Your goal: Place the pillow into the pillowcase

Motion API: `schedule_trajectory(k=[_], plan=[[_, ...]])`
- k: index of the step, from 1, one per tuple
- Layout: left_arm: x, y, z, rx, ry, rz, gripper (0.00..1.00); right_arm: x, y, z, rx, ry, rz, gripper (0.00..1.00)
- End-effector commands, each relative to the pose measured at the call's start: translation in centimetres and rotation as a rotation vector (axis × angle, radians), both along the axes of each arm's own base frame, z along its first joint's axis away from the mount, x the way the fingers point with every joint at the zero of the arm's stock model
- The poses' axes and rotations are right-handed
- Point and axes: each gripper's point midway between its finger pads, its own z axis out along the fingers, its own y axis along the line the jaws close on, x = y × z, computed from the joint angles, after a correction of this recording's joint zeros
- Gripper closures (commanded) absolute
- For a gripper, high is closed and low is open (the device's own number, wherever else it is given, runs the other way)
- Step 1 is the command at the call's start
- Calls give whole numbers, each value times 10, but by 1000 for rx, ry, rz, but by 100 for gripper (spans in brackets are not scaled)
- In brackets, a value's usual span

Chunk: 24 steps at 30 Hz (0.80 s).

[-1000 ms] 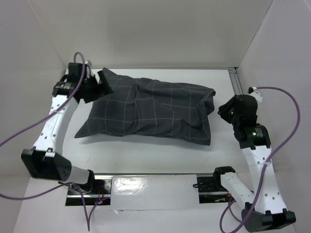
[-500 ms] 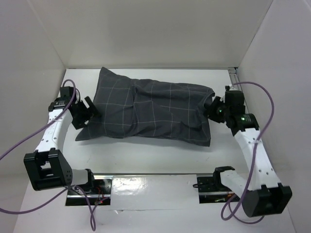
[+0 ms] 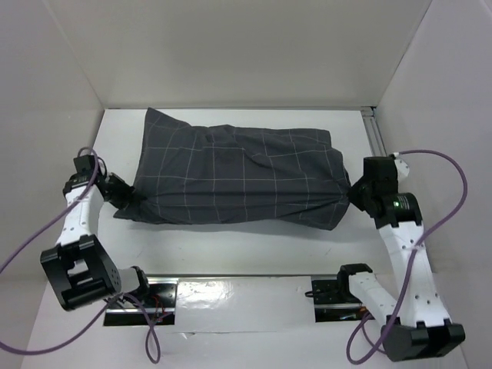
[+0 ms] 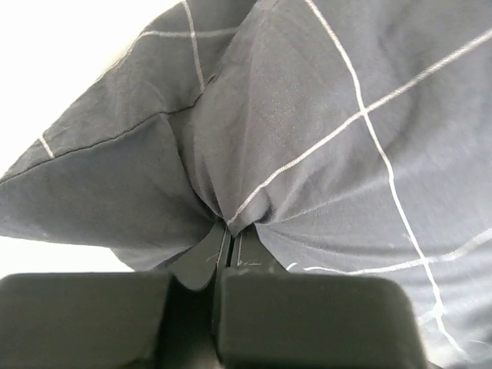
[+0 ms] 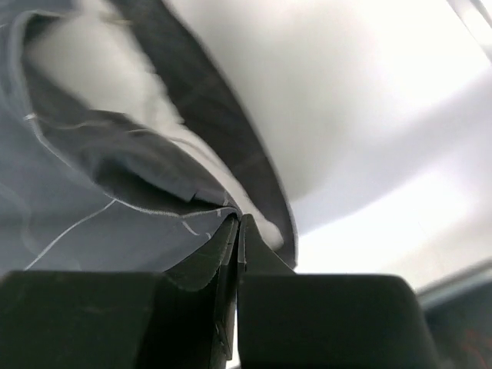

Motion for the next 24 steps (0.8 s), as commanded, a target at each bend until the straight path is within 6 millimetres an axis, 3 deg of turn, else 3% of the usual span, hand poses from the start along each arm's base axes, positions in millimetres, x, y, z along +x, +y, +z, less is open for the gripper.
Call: schedule_trajectory(k=[1, 3, 5, 6, 7, 8, 9, 10, 11, 13, 15, 16, 18, 19, 21, 22, 24], plan=[[-9, 45, 15, 140, -26, 167, 100, -19, -35, -19, -96, 158, -210, 100], [-12, 44, 28, 137, -50, 182, 100, -19, -36, -19, -92, 163, -230, 100], [-7, 43, 40, 122, -96, 165, 81, -13, -34, -16, -89, 143, -206, 95], [-5, 41, 49, 119, -125, 157, 71, -2, -30, -7, -69, 85, -185, 85], [-3, 37, 60, 115, -165, 145, 60, 5, -28, 0, -60, 52, -168, 62], [2, 36, 74, 130, -202, 134, 51, 12, -25, 8, -63, 21, -136, 47], [5, 34, 84, 134, -229, 132, 32, 27, -18, 25, -36, -61, -97, 35], [7, 35, 90, 158, -239, 133, 30, 32, -17, 34, -34, -96, -97, 29], [11, 33, 108, 184, -285, 132, 23, 42, -14, 37, -21, -105, -85, 22], [12, 34, 122, 214, -315, 162, 10, 62, -10, 57, -13, -170, -52, 21], [18, 33, 136, 252, -357, 157, 7, 82, 1, 64, -20, -194, 44, 19], [20, 31, 141, 259, -383, 149, 7, 94, 18, 75, 28, -246, 128, 19], [32, 7, 152, 217, -463, 22, 7, 110, 45, 80, 68, -286, 289, 23], [44, 0, 156, 223, -510, -42, 7, 115, 77, 81, 99, -315, 431, 28], [55, -29, 159, 194, -545, -174, 9, 119, 108, 72, 113, -296, 546, 30], [61, -37, 166, 210, -564, -224, 9, 123, 137, 57, 107, -247, 643, 30], [78, -48, 153, 226, -523, -279, 9, 128, 150, 34, 83, -147, 652, 26]])
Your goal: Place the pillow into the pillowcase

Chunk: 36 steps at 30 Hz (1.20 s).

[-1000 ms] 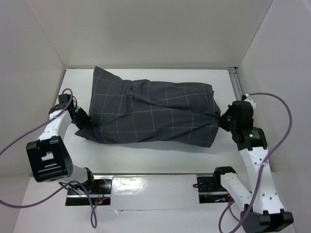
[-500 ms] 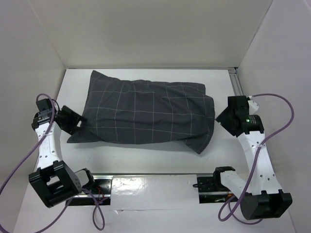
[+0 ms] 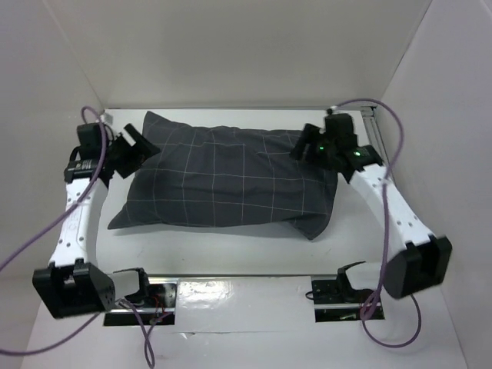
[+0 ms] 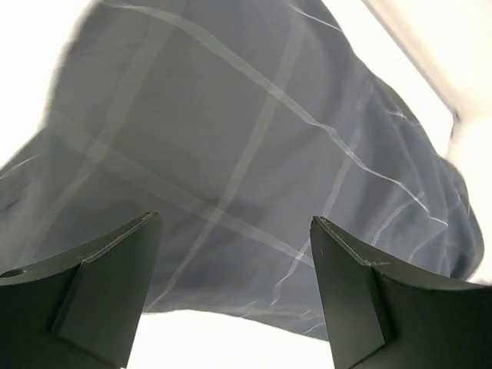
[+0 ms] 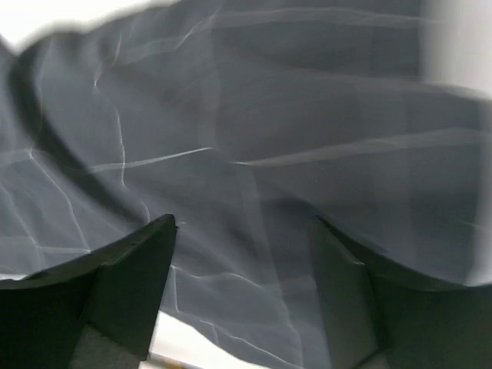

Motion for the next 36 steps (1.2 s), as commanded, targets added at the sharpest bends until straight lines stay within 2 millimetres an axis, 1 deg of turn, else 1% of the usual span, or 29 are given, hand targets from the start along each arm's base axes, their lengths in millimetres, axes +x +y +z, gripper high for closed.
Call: schedule_trajectory(k=[1, 2, 3, 4, 5, 6, 7, 8, 9, 11, 12, 13, 14, 15, 16, 17, 19, 20, 21, 24, 25, 26, 27, 29, 30, 32, 33, 34, 36], plan=[[32, -34, 18, 75, -80, -174, 8, 23, 46, -22, -52, 35, 166, 22], [38, -39, 12, 76, -56, -187, 8, 31, 38, -33, -91, 50, 124, 20], [46, -44, -11, 84, 23, -194, 8, 38, 40, -38, -98, 50, 104, 18], [51, -46, -19, 75, 56, -178, 8, 41, 38, -69, -118, 107, 86, 18], [57, -45, -28, 70, 84, -164, 8, 53, 27, -79, -127, 99, 33, 18], [60, -46, -40, 65, 120, -158, 8, 57, 19, -94, -134, 130, -8, 20], [68, -45, -62, 58, 181, -145, 8, 62, 11, -122, -148, 191, -38, 20], [73, -45, -74, 55, 204, -146, 8, 65, 2, -136, -149, 226, -81, 20], [79, -42, -80, 34, 222, -135, 10, 71, -16, -147, -174, 244, -136, 20], [93, -48, -96, -15, 262, -170, 11, 86, -24, -160, -186, 251, -175, 20], [100, -48, -98, -21, 259, -164, 11, 95, -33, -159, -208, 232, -201, 20], [107, -52, -96, -40, 243, -185, 11, 105, -35, -156, -218, 209, -219, 20], [121, -52, -86, -43, 206, -178, 13, 113, -41, -160, -235, 206, -230, 20], [129, -51, -92, -45, 216, -178, 13, 129, -40, -143, -228, 162, -241, 20], [135, -53, -87, -51, 200, -187, 13, 137, -38, -135, -221, 139, -243, 20], [146, -57, -69, -44, 160, -197, 13, 142, -36, -130, -224, 134, -228, 20], [146, -58, -57, -37, 146, -220, 13, 154, -31, -100, -203, 64, -205, 16], [146, -58, -52, -25, 141, -230, 11, 156, -29, -77, -190, 7, -196, 15], [144, -60, -38, -24, 111, -249, 11, 158, -30, -64, -197, -28, -186, 14], [132, -63, 9, -16, 18, -259, 10, 158, -30, -8, -191, -125, -182, 12], [129, -61, 21, -5, -9, -252, 8, 155, -31, 7, -197, -143, -177, 10], [118, -56, 45, 3, -55, -239, 8, 152, -32, 21, -192, -159, -179, 8], [113, -50, 58, 3, -85, -229, 8, 143, -34, 51, -186, -212, -180, 5], [101, -46, 78, 2, -129, -211, 8, 127, -41, 70, -193, -232, -202, 0], [89, -49, 94, 3, -168, -220, 8, 114, -46, 91, -191, -270, -223, 0], [76, -51, 103, -2, -190, -214, 8, 95, -64, 94, -242, -246, -292, 0], [71, -51, 104, 0, -200, -215, 7, 82, -77, 104, -258, -254, -333, 0], [61, -52, 120, 9, -246, -215, 7, 71, -92, 101, -290, -225, -389, 0], [52, -55, 127, 25, -272, -221, 7, 54, -103, 104, -326, -221, -424, 0]])
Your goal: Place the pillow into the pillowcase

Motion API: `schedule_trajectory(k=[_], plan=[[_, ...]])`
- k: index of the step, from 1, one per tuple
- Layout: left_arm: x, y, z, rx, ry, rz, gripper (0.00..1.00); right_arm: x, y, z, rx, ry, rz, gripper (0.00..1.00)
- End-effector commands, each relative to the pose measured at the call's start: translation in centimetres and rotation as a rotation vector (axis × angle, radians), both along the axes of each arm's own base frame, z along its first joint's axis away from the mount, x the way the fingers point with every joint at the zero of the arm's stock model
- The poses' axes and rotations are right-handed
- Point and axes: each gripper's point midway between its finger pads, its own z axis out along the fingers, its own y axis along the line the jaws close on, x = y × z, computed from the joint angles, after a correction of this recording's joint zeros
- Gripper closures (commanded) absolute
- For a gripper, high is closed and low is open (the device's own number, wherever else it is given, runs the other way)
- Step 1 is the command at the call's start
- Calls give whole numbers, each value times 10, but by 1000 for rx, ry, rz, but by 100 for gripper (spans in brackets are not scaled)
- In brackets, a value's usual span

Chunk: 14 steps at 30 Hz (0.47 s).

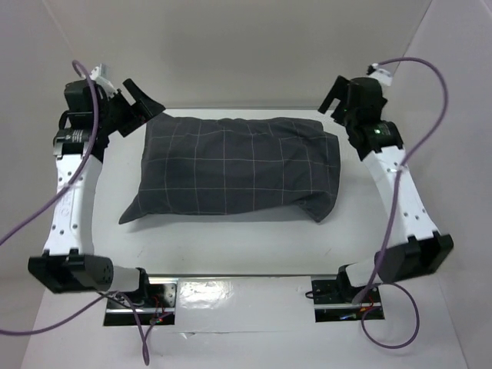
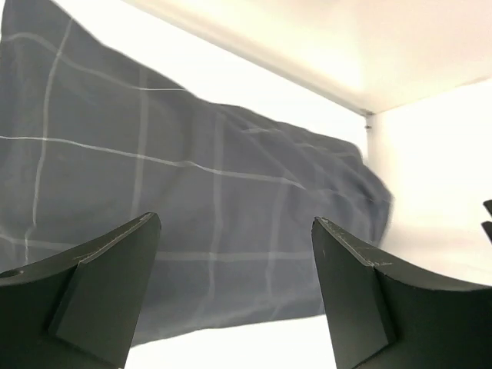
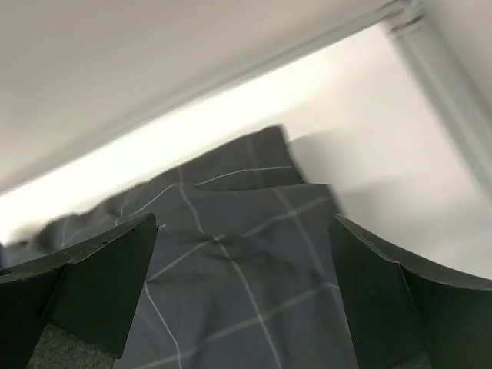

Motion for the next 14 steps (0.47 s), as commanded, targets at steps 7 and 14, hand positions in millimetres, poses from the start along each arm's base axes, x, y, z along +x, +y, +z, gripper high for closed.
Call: schedule_trajectory(k=[7, 14], plan=[[-37, -7, 42, 32, -142, -40, 7, -90, -81, 26, -159, 12, -299, 0], [-55, -13, 54, 35, -192, -72, 7, -123, -98, 22, -205, 10, -364, 0]])
